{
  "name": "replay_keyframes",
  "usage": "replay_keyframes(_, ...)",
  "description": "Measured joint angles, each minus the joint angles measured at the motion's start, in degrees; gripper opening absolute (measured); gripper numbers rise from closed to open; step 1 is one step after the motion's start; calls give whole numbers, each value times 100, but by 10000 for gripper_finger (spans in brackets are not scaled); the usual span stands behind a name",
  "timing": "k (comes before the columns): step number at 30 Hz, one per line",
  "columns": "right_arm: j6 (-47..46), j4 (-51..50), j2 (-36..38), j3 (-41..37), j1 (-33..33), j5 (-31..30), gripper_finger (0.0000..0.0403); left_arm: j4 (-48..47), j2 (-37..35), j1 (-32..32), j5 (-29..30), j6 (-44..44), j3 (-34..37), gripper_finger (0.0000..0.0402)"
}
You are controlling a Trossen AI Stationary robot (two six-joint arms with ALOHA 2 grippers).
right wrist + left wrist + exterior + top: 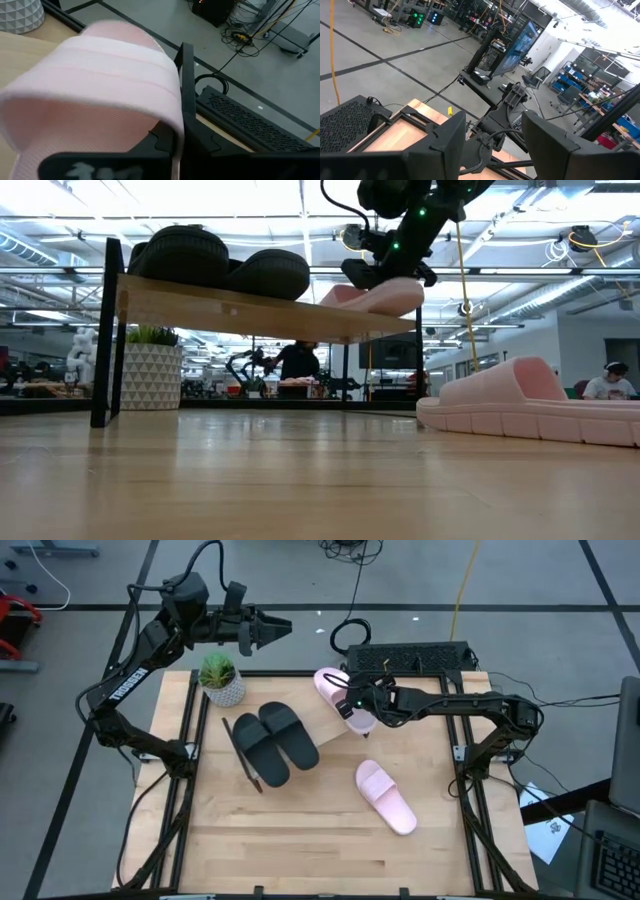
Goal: Pick and place slides into the shelf
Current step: Put the top pink slide on the shelf
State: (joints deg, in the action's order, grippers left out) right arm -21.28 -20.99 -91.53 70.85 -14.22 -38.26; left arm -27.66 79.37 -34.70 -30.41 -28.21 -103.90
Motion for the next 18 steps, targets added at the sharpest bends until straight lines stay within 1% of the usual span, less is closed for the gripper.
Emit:
replay_keyframes(9, 95, 22, -2, 0, 2, 90, 65, -2, 2, 0, -2, -4, 0, 191)
replay_keyframes(18, 144, 63, 112, -10, 2, 333, 136, -2, 1, 0, -2, -4, 0, 191)
